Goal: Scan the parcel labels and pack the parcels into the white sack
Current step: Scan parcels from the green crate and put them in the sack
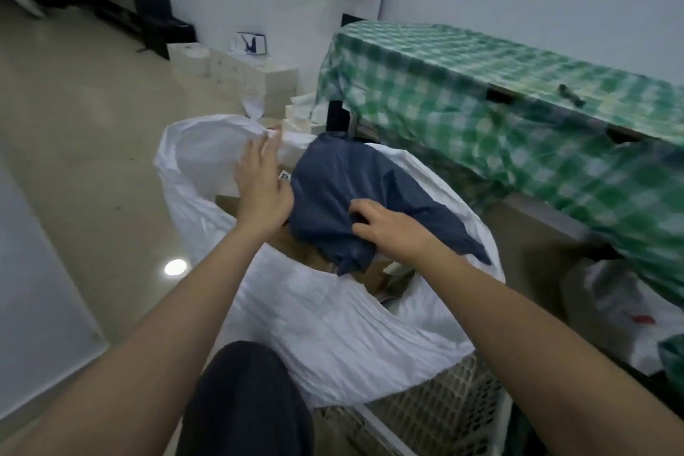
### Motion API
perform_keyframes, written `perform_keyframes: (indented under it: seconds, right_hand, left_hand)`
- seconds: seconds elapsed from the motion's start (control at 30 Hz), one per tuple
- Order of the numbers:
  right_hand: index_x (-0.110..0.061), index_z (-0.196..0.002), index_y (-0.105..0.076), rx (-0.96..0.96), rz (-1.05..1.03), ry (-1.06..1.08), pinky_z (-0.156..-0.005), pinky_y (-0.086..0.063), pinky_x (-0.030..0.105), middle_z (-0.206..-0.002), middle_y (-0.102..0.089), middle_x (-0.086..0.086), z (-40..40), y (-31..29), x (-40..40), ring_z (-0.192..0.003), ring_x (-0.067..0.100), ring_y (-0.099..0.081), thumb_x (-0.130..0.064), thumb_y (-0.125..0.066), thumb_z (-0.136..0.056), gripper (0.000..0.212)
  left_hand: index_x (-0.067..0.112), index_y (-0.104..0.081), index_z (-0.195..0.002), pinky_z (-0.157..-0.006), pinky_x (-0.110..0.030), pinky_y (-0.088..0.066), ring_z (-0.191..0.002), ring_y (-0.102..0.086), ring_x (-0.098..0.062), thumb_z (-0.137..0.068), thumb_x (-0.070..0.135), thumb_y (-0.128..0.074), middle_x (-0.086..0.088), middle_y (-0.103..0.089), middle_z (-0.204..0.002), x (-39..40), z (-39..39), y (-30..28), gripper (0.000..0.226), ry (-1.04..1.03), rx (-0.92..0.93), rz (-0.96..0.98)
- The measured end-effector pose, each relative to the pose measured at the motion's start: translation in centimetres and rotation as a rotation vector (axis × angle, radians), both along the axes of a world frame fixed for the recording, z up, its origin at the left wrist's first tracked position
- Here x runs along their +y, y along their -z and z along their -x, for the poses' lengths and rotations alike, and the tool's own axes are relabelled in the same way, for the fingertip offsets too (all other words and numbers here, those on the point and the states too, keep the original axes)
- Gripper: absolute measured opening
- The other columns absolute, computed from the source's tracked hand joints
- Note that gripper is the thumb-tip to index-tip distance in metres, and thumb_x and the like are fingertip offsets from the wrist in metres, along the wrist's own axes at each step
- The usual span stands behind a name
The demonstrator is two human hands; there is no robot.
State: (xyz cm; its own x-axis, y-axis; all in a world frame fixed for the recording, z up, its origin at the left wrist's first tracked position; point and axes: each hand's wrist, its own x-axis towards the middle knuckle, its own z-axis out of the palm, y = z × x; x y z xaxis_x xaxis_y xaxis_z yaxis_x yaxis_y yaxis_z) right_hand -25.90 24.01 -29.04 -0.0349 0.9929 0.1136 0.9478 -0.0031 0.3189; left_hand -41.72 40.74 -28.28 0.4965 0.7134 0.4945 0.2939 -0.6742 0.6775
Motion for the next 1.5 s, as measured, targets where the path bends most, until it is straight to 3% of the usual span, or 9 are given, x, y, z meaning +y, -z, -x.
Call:
perform_keyframes:
  seconds: [0.13, 0.27, 0.43, 0.67, 0.87, 1.0, 1.17, 1.33, 1.5]
  right_hand:
    - [-0.004, -0.105, -0.063, 0.075, -0.127, -0.008, -0.098, -0.045, 0.058, -0.127, -0.058, 0.025, 1.0, 1.2, 1.0, -0.123, 0.041, -0.052, -0.015, -0.057, -0.083, 0.025]
    - [-0.025, -0.147, -0.037, 0.042, -0.334, 0.484, -0.114, 0.008, 0.058, -0.156, -0.026, 0.020, 0.1, 1.3, -3.8, -0.142, 0.043, -0.016, -0.054, -0.078, -0.065, 0.096]
    - [-0.031, -0.155, -0.002, 0.605, -0.260, 0.603, -0.103, -0.042, 0.043, -0.164, 0.001, 0.006, -1.1, 3.1, -6.2, -0.143, 0.034, -0.026, -0.030, -0.056, -0.096, 0.080]
    - [-0.024, -0.156, -0.010, 0.896, -0.068, 0.392, -0.118, -0.024, 0.032, -0.163, -0.014, 0.002, -0.6, 5.8, 0.6, -0.148, 0.021, -0.020, -0.017, -0.056, -0.097, 0.075]
    - [-0.023, -0.152, -0.024, 0.340, -0.501, 0.702, -0.118, -0.007, 0.052, -0.160, -0.017, 0.012, -2.6, 3.8, -7.1, -0.147, 0.035, -0.009, -0.045, -0.053, -0.091, 0.072]
    - [-0.023, -0.154, 0.009, 0.744, -0.373, 1.199, -0.108, -0.031, 0.049, -0.161, -0.009, 0.017, -6.2, 4.4, -11.0, -0.141, 0.040, -0.027, -0.050, -0.057, -0.092, 0.095]
    - [-0.005, -0.111, -0.059, 0.682, -0.453, 0.990, -0.066, -0.037, 0.033, -0.105, -0.067, 0.020, -6.0, 4.4, -7.8, -0.093, 0.038, -0.062, -0.024, -0.044, -0.101, 0.027]
    - [-0.008, -0.072, -0.045, 0.622, -0.673, 0.702, -0.059, -0.040, 0.039, -0.077, -0.057, 0.021, -5.7, -3.8, -3.7, -0.071, 0.035, -0.055, -0.008, -0.046, -0.095, 0.024]
    - [0.004, -0.094, -0.058, 0.725, -0.706, 0.846, -0.066, -0.043, 0.039, -0.089, -0.063, 0.024, -5.3, -1.5, -7.0, -0.080, 0.037, -0.058, -0.013, -0.045, -0.098, 0.021]
  left_hand:
    - [0.041, -0.027, -0.147, -0.118, -0.049, 0.005, -0.148, 0.003, -0.024, -0.097, 0.054, -0.037, 0.001, -0.009, -0.161, -0.7, -2.5, 2.9, 0.053, 0.327, 0.422, -0.099]
    - [0.046, -0.023, -0.146, -0.117, -0.053, 0.006, -0.147, 0.008, -0.030, -0.090, 0.069, -0.033, 0.000, 0.000, -0.162, -1.4, -4.7, 4.8, 0.061, 0.260, 0.603, 0.040]
    - [0.027, -0.029, -0.145, -0.117, -0.056, -0.009, -0.147, -0.005, -0.037, -0.099, 0.043, -0.041, -0.011, -0.008, -0.160, -3.0, -6.5, 4.5, 0.050, 0.155, 0.486, 0.097]
    - [0.044, -0.014, -0.150, -0.116, -0.052, -0.014, -0.147, 0.012, -0.033, -0.094, 0.050, -0.048, -0.001, 0.017, -0.160, -4.5, -5.9, 6.2, 0.066, 0.316, 0.374, 0.137]
    - [0.039, -0.024, -0.148, -0.112, -0.067, -0.010, -0.145, 0.017, -0.038, -0.091, 0.057, -0.050, 0.005, 0.018, -0.160, -3.7, -8.2, 8.1, 0.065, 0.251, 0.609, 0.205]
    - [0.038, -0.024, -0.148, -0.112, -0.067, -0.008, -0.144, 0.017, -0.040, -0.091, 0.056, -0.051, 0.003, 0.018, -0.160, -4.3, -9.1, 8.3, 0.066, 0.242, 0.671, 0.208]
    - [0.040, -0.026, -0.148, -0.114, -0.064, -0.008, -0.145, 0.015, -0.037, -0.087, 0.058, -0.057, 0.002, 0.011, -0.161, -4.4, -8.8, 8.2, 0.071, 0.272, 0.659, 0.244]
    - [0.037, -0.029, -0.148, -0.116, -0.059, -0.010, -0.146, 0.008, -0.036, -0.094, 0.041, -0.055, -0.003, 0.000, -0.162, -3.8, -8.6, 8.0, 0.060, 0.273, 0.693, 0.210]
    - [0.021, -0.044, -0.144, -0.113, -0.027, -0.022, -0.141, -0.030, -0.023, -0.095, 0.036, -0.057, -0.008, -0.031, -0.155, -2.5, -6.5, 6.0, 0.052, 0.445, 0.679, 0.308]
